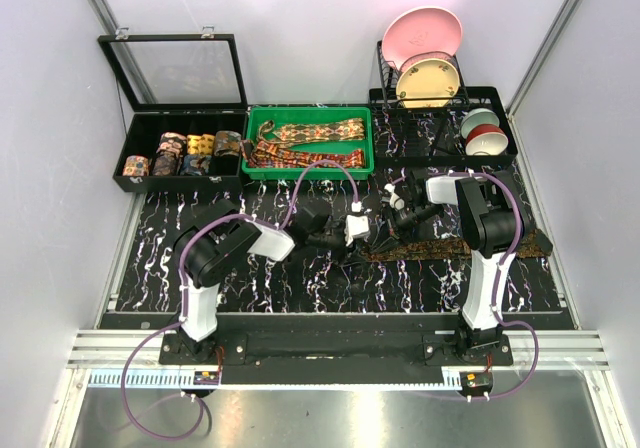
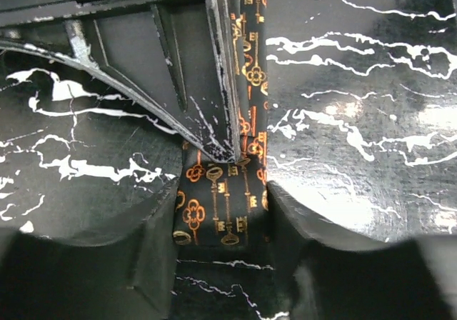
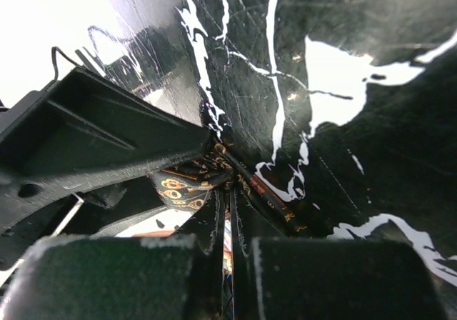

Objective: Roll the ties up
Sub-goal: Roll the tie at the center of the board.

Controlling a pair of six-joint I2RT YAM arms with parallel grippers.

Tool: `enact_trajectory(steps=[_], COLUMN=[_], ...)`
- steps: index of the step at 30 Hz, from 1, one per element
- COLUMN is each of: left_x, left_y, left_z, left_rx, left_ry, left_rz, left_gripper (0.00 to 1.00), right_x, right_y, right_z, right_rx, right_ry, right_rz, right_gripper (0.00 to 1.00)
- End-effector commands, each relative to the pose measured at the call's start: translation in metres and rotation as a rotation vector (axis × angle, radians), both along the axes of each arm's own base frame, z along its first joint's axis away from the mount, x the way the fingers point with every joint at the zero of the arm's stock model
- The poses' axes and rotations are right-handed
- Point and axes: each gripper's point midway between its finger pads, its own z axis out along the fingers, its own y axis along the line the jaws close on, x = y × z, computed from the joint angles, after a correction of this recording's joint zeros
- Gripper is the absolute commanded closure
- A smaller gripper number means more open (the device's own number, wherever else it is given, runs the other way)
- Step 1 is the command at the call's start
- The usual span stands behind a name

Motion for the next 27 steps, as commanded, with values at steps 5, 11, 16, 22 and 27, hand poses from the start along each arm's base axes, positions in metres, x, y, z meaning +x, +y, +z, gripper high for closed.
enact_trajectory(steps=[5, 11, 16, 22, 27], left_x=[0.004, 0.001, -0.003, 0.0, -0.006], left_y=[0.001, 0.023, 0.043, 0.056, 0.059], left_z=[-0.007, -0.021, -0.033, -0.036, -0.037], left_rx=[0.104, 0.326, 0.499, 0.63, 0.696], left_ry=[0.003, 0.026, 0.019, 0.007, 0.03], left_rz=[0.015, 0.034, 0.033, 0.035, 0.01], left_gripper=[0.86, 0.93, 0.93, 0.94, 0.91], right_x=[-0.005, 0.0, -0.001, 0.003, 0.009], right_y=[-0.013, -0.011, -0.021, -0.022, -0.007], right_z=[-0.032, 0.007, 0.026, 0.041, 0.05], right_rx=[-0.142, -0.08, -0.053, 0.033, 0.145], right_ry=[-0.044, -0.103, -0.112, -0.134, -0.109], right_rz=[0.047, 0.024, 0.006, -0.021, -0.074], right_gripper=[0.96, 0.79, 0.71, 0.59, 0.56])
